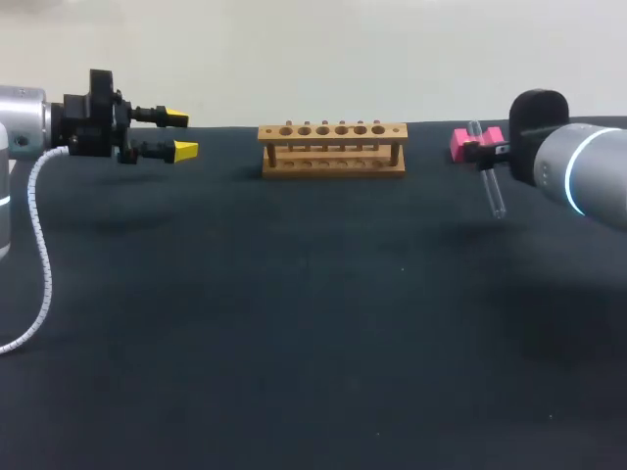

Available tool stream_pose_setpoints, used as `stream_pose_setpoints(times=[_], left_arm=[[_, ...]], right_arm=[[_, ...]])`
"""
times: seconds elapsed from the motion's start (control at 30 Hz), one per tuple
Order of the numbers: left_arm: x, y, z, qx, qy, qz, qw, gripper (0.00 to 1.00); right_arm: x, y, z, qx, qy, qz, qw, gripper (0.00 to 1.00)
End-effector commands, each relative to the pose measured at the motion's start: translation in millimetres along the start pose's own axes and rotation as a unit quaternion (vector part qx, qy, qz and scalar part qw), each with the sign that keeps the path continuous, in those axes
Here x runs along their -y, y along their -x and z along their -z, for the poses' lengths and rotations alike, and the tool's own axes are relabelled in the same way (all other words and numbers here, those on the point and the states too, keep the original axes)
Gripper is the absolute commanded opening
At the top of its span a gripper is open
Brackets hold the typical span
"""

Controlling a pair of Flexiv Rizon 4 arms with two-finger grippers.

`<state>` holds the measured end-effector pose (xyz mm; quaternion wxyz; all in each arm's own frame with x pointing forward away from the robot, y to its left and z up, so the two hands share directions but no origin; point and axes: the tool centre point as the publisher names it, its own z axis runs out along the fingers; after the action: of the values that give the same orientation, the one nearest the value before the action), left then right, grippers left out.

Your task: Grasp the test tube, adjust it, and insert it.

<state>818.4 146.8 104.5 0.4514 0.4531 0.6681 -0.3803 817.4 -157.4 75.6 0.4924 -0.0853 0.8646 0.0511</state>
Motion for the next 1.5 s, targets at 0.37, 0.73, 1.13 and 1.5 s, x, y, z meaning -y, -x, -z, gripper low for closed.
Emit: stream_pose_setpoints(times=[0.37, 0.73, 1.13, 1.5], left_arm=[[1.7, -1.1, 0.2, 0.002, 0.003, -0.001, 1.000, 1.00], [1.7, -1.1, 0.2, 0.002, 0.003, -0.001, 1.000, 1.00], [1.7, -1.1, 0.2, 0.002, 0.003, -0.001, 1.000, 1.00], [1.7, -1.1, 0.2, 0.002, 0.003, -0.001, 1.000, 1.00]], right_arm=[[1.6, -22.4, -41.3, 0.419, 0.035, -0.015, 0.907, 1.00], [8.3, -39.7, -51.8, 0.420, 0.044, -0.029, 0.906, 1.00], [10.0, -45.8, -61.7, 0.427, 0.045, -0.047, 0.902, 1.00], [10.1, -48.9, -70.5, 0.425, 0.054, -0.047, 0.902, 0.87]])
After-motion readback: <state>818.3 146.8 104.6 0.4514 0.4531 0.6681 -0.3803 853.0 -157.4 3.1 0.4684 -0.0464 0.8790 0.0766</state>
